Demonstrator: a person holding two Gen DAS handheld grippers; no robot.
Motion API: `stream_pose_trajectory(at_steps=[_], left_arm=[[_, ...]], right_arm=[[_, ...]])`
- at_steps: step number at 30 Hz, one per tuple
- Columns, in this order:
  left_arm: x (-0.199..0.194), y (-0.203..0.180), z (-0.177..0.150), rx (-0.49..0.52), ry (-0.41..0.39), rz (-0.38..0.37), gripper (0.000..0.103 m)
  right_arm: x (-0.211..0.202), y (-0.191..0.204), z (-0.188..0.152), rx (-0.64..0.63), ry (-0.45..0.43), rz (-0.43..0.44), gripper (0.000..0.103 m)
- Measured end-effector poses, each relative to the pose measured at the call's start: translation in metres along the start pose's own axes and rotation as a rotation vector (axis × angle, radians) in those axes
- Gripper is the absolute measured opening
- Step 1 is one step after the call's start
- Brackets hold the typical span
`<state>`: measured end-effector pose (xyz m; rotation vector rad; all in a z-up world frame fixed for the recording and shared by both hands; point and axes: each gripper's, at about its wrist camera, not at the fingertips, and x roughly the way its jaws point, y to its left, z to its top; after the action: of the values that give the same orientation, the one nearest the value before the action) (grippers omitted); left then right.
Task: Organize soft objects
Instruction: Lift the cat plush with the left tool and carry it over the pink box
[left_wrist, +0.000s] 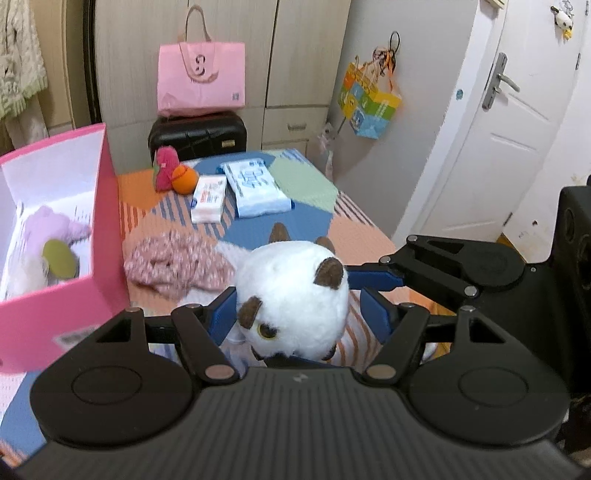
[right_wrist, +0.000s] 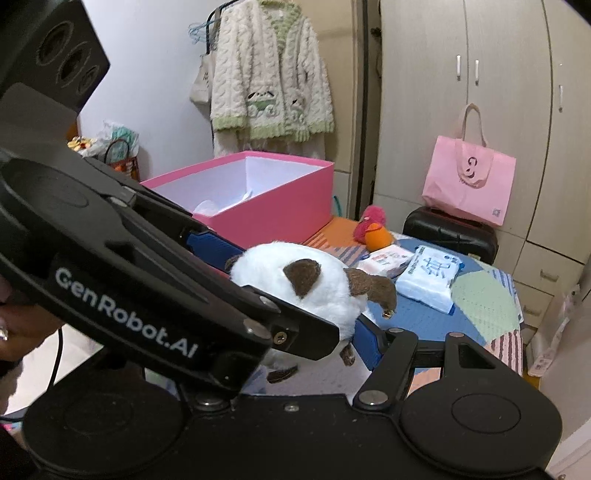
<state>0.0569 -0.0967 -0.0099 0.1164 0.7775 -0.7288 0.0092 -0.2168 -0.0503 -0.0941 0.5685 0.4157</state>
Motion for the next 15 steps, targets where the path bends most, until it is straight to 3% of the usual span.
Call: stream_pose_trajectory(at_steps=[6,15], left_arm=[[-0.026,0.014,-0.005,-0.02,0.062,-0.007,0.07],[-0.072,0.029,-0.019,-0.062,0.101,0.062,0.069]], right_arm=[[-0.012,0.023,0.006,-0.049,0.006,0.051,0.072],[-0.014,0.055,0.024,-0.108,0.025,0.186,0.072]])
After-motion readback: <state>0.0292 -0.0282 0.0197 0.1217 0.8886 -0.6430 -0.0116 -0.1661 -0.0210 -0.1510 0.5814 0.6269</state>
